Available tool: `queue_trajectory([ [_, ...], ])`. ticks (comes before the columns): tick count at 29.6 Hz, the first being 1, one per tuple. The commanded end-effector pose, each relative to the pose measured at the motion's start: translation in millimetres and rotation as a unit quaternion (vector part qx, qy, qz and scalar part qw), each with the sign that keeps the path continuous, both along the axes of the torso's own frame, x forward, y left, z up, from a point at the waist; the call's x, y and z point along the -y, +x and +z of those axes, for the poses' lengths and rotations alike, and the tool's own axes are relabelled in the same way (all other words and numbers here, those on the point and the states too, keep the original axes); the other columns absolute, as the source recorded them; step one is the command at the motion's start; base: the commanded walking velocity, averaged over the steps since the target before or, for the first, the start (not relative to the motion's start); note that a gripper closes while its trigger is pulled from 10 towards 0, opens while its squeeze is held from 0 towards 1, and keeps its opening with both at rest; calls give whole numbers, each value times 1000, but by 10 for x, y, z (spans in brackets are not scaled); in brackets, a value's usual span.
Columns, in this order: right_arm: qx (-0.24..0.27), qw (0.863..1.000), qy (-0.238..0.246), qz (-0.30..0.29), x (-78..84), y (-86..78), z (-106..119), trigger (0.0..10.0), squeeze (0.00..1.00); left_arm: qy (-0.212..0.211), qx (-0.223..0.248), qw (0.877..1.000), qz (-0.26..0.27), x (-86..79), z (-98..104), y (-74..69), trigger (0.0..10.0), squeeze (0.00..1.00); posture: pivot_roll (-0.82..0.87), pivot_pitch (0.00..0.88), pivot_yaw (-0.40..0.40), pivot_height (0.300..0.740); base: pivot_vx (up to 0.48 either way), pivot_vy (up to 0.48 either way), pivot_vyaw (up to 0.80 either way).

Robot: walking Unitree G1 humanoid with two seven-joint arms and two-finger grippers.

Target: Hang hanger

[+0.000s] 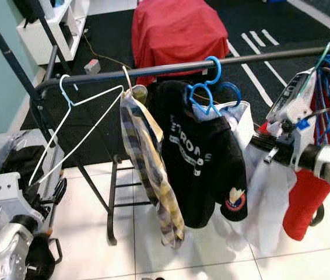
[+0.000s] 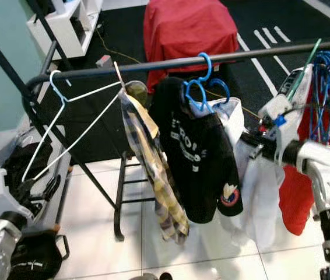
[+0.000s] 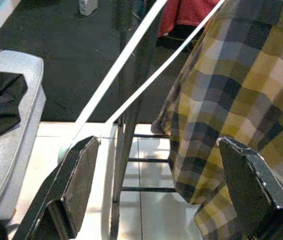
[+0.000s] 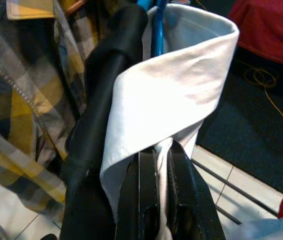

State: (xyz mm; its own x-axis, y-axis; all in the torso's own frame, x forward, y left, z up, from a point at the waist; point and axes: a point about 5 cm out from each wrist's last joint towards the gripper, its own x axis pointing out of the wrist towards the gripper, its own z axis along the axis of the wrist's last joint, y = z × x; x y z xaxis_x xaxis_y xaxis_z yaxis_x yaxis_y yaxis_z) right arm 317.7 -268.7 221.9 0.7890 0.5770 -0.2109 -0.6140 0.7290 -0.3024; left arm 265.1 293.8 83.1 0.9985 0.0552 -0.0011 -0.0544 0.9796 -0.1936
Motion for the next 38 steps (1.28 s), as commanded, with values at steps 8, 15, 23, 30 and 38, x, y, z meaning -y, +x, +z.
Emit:
queue_trajectory([
  [8,89,996,25,19,-20,-168,493,10000,0,-13,-9,1000,7,44,-83,-23,10000,0,-28,172,85,740,0,0,0],
  [15,126,983,38,-124,273,65,699,10000,0,-17,-8,1000,6,75,-100,-28,10000,0,-25,170,84,740,0,0,0],
  [23,129,968,51,-208,468,207,767,10000,0,-13,-7,1000,5,41,-83,-48,10000,0,1,173,90,740,0,0,0],
  [30,126,957,69,-254,635,308,821,10000,0,7,-9,1000,8,-115,-2,-103,10000,0,44,191,117,740,0,0,0],
  [38,87,950,79,-288,708,412,656,10000,0,36,-13,999,9,-314,128,-150,10000,0,77,214,150,740,0,0,0],
])
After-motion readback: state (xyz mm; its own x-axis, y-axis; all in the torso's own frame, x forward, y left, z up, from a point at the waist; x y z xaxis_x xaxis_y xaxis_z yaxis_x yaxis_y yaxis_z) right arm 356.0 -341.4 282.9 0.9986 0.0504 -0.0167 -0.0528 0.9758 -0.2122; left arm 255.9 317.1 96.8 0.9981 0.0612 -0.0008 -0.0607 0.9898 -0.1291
